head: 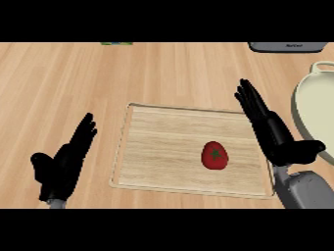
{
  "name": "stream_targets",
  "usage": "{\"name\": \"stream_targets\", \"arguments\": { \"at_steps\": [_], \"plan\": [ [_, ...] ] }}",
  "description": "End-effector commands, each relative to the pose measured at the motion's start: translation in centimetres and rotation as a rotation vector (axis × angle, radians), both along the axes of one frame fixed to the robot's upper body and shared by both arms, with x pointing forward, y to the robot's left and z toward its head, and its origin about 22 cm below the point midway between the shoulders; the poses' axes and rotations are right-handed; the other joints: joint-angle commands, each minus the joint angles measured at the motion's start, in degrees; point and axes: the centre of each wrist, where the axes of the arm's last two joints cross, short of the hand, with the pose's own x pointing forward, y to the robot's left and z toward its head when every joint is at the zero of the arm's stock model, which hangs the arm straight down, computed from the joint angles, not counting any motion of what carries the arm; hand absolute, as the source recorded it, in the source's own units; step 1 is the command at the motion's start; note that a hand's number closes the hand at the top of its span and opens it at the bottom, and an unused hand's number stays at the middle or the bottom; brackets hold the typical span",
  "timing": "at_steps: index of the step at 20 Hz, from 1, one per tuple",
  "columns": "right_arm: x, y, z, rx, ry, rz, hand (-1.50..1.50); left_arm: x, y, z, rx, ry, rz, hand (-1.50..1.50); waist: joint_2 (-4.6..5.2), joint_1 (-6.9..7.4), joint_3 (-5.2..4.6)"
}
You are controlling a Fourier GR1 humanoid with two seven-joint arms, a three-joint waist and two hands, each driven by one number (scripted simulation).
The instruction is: Pick the tomato from the tray and place it in the pot
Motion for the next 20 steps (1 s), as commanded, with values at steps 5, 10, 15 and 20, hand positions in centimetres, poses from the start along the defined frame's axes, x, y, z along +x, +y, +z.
{"name": "stream_targets", "arguments": {
  "at_steps": [5,10,15,20],
  "plan": [
    [3.7,-5.1,9.2,0.052,-0.212,0.375,1.5,4.2,2.0,6.6,0.0,-0.357,0.089,0.0,0.8,2.36,2.03],
    [3.9,-14.7,7.3,-0.361,-0.302,0.14,-1.5,5.8,4.1,7.3,-0.037,-0.404,0.106,0.0,1.63,1.84,2.02],
    [3.6,-16.2,5.5,-0.392,-0.476,0.352,-1.5,6.5,4.2,6.0,-0.049,-0.385,0.108,0.0,1.24,1.81,1.98],
    [3.8,-16.3,9.2,-0.646,-0.504,0.414,-1.5,7.7,4.4,7.1,-0.04,-0.38,0.086,0.0,0.81,1.36,1.88]
  ]
}}
